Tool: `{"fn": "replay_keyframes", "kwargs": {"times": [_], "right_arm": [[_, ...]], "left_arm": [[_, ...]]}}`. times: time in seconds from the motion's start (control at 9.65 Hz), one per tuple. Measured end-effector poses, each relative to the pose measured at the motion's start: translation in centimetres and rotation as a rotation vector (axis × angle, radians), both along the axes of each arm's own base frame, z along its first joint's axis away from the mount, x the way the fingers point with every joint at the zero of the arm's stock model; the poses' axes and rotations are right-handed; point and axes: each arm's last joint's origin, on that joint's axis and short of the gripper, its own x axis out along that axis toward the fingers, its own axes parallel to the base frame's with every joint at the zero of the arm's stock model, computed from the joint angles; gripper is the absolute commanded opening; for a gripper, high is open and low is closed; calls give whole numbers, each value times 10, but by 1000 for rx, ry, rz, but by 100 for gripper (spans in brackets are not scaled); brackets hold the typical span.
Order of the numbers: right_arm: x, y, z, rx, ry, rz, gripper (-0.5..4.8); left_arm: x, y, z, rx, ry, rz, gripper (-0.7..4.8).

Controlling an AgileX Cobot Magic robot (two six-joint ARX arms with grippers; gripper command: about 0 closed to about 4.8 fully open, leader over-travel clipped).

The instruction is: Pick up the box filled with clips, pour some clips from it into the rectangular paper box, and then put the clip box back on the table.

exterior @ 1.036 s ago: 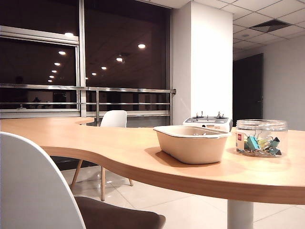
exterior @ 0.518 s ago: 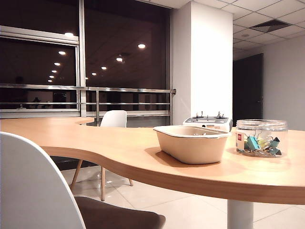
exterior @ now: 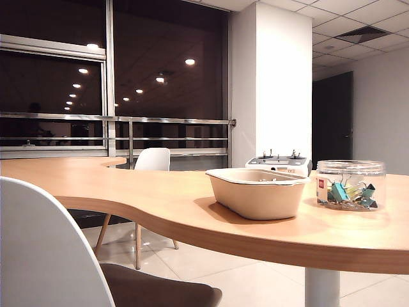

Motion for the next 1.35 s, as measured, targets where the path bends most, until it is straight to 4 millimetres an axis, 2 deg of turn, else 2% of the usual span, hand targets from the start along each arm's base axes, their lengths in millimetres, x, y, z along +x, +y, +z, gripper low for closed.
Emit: {"fn": "replay_keyframes", "kwargs": {"times": [0.1,0.31,0.41,0.52,0.73,1.04,1.35], "right_arm": [[0,0,0,0,0,0,22],[9,0,-17,-4,2,-40,22],[19,1,-39,-7,-1,-91,22],[23,1,-47,1,-18,-105,22],[30,-3,-70,127,-12,-166,22],[31,-8,-62,140,-98,-184,22],[31,-8,-62,140,-98,-184,22]], "left_arm": [[0,0,0,0,0,0,-5],[0,0,0,0,0,0,-5],[0,0,0,0,0,0,-5],[0,0,0,0,0,0,-5],[0,0,0,0,0,0,-5],[0,0,0,0,0,0,-5],[0,0,0,0,0,0,-5]]}}
